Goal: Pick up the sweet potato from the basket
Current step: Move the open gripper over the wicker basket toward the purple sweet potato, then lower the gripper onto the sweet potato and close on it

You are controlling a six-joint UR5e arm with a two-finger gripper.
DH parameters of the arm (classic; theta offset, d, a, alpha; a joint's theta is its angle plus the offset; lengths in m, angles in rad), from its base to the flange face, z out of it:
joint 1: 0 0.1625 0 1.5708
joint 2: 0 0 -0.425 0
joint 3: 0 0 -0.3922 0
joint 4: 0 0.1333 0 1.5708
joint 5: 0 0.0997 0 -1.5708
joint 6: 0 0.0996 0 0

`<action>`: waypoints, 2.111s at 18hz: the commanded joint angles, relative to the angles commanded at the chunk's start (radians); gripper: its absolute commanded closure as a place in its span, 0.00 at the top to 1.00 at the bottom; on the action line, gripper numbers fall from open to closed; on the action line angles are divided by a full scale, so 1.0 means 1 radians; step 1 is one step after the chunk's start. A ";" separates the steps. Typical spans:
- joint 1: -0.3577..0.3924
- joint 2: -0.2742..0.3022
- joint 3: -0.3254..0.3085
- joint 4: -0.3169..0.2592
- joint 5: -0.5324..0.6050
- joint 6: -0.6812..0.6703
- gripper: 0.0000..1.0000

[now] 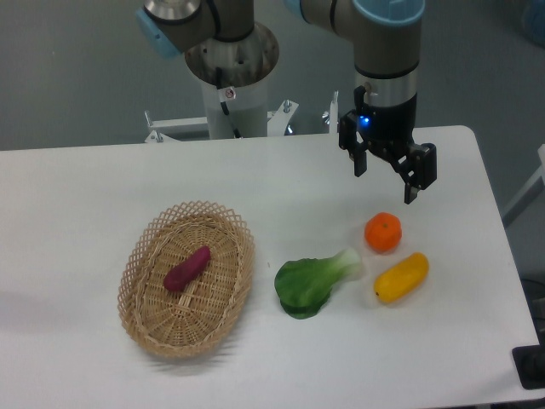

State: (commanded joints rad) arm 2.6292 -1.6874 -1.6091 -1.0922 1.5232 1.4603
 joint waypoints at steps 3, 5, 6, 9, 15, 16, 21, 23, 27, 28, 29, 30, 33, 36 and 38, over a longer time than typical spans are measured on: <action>-0.003 0.000 -0.015 0.009 0.000 0.000 1.00; -0.006 0.000 -0.017 0.011 0.000 -0.002 1.00; -0.008 0.000 -0.018 0.011 -0.002 -0.011 1.00; -0.018 -0.008 -0.017 0.012 -0.008 -0.107 1.00; -0.101 -0.049 -0.014 0.015 -0.015 -0.304 1.00; -0.116 -0.055 -0.015 0.014 -0.027 -0.310 1.00; -0.214 -0.097 -0.020 0.026 -0.035 -0.568 1.00; -0.248 -0.118 -0.029 0.028 -0.035 -0.696 1.00; -0.325 -0.135 -0.084 0.067 -0.029 -0.719 1.00; -0.345 -0.141 -0.107 0.093 -0.028 -0.719 1.00; -0.363 -0.153 -0.130 0.127 -0.023 -0.710 1.00; -0.377 -0.163 -0.153 0.167 -0.020 -0.707 1.00; -0.420 -0.178 -0.178 0.224 -0.021 -0.703 1.00; -0.452 -0.219 -0.181 0.225 -0.015 -0.704 1.00; -0.466 -0.233 -0.183 0.227 -0.015 -0.698 1.00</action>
State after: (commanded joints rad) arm 2.1630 -1.9205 -1.7917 -0.8652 1.5079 0.7623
